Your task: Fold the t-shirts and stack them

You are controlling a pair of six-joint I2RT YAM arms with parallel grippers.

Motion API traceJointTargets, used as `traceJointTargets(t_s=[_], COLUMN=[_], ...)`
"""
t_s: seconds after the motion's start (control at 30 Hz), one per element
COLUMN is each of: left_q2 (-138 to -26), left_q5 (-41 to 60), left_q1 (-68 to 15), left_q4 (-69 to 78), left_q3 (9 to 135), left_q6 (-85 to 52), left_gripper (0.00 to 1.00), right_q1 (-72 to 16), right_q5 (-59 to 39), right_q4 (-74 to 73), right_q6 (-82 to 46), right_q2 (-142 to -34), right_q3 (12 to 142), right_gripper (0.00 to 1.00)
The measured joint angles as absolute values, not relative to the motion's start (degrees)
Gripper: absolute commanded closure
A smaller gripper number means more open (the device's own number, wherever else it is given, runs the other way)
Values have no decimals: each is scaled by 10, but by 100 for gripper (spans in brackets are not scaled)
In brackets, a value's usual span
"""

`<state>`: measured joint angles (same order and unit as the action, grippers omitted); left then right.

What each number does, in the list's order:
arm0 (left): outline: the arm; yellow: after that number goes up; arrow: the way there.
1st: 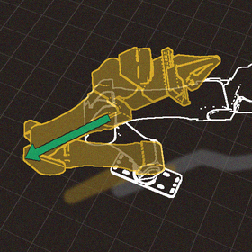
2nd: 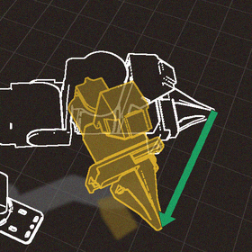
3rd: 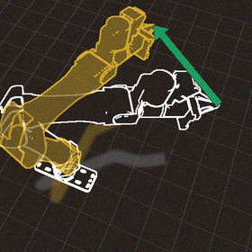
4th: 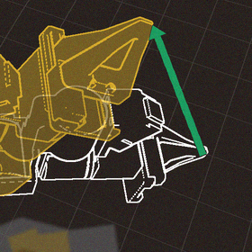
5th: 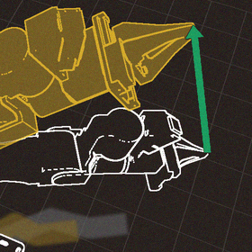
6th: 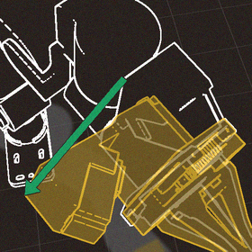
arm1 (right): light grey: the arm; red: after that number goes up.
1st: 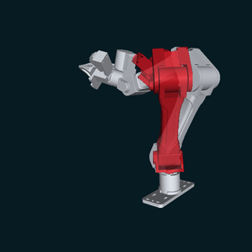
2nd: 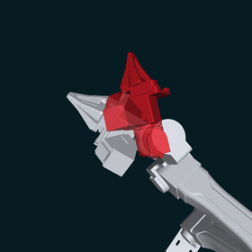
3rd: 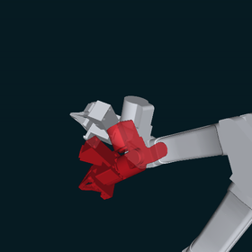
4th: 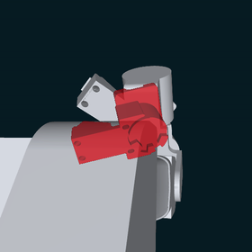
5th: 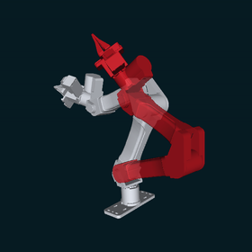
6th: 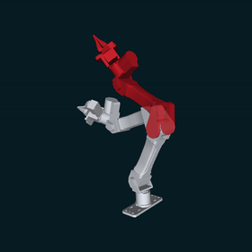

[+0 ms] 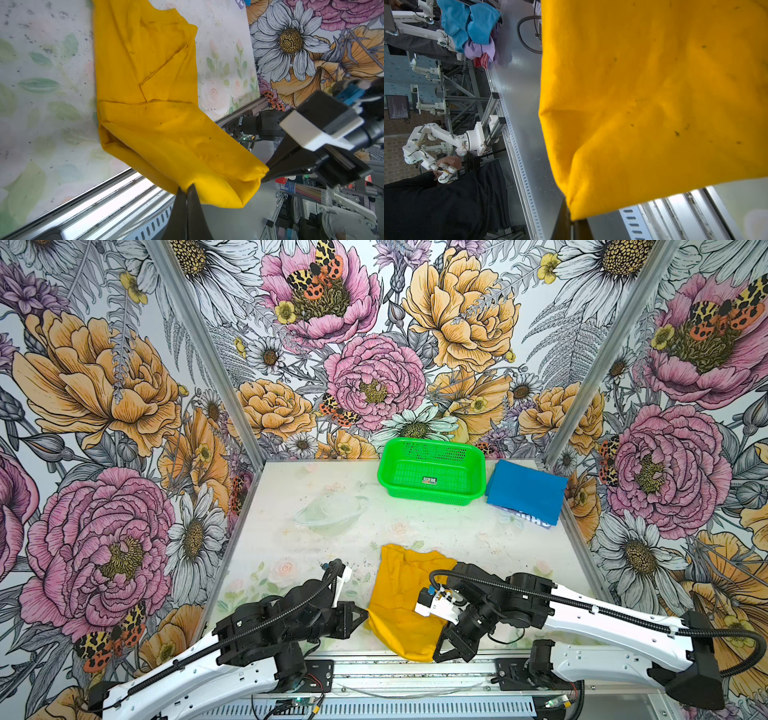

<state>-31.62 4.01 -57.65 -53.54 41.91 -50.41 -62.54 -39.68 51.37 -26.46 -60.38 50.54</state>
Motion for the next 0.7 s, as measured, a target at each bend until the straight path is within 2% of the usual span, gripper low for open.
traceJointTargets(t_s=[0.13,0.27,0.7], left_q2=[-359,-412,-671], left_q5=[105,174,280], left_q1=[-451,-364,-263], left_q4=[-517,-492,-389], left_q3=[426,439,523], left_q6=[-447,-394,-281], left_gripper=[100,100,100], right_q1=[-578,-512,-307], right_q5=[-404,-409,-444], right_q4=[516,516,520], right_q6=[-265,-266,-272], right_q2=[-597,-598,-692], right_q3=[505,503,503], right_gripper=[100,100,100])
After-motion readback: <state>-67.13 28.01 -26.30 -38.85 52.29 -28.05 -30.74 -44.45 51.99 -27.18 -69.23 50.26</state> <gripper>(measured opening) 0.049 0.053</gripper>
